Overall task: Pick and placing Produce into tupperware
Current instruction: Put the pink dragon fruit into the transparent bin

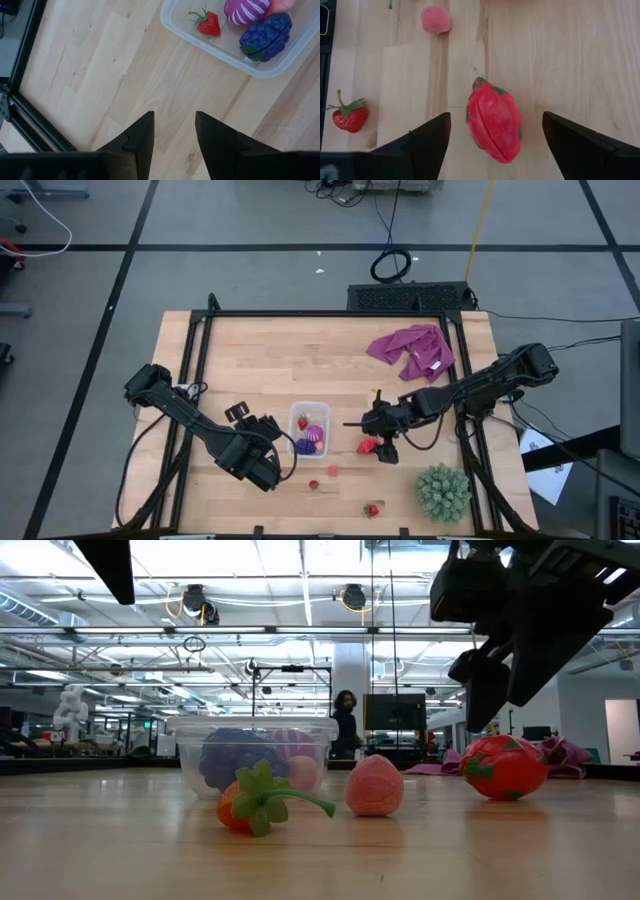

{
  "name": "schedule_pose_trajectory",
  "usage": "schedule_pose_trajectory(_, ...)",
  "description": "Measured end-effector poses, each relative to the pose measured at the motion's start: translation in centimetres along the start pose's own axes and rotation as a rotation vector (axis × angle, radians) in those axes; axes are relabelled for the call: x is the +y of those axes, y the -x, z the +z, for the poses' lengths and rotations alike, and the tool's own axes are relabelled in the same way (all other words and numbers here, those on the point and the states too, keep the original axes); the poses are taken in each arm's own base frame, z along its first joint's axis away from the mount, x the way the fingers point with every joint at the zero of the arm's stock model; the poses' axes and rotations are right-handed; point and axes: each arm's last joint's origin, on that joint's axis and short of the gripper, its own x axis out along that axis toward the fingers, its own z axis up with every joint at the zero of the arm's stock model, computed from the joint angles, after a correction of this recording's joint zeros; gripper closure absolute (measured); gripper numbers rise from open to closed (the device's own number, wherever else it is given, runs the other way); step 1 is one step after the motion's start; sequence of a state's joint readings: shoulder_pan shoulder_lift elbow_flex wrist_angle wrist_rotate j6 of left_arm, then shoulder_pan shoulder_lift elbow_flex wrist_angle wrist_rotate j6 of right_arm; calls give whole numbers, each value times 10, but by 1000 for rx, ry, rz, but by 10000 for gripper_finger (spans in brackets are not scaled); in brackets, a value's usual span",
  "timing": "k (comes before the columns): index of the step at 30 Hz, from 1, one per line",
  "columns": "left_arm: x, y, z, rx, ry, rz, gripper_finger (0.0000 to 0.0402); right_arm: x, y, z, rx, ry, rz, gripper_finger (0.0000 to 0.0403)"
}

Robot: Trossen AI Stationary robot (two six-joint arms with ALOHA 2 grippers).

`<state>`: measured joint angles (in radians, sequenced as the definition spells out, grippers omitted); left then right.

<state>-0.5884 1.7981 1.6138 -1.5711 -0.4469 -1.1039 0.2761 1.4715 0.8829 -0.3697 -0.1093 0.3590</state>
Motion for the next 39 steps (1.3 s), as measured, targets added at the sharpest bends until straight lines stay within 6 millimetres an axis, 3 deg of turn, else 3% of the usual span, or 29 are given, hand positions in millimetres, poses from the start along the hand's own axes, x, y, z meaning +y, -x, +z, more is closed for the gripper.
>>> schedule_pose_trajectory(12, 0, 0, 0, 0, 0, 0, 254, 7, -2, 0, -19, 30, 19, 96)
schedule_pose_trajectory(39, 0, 0, 0, 1, 0, -1, 254, -6, -49, -10, 132, 52, -42, 96)
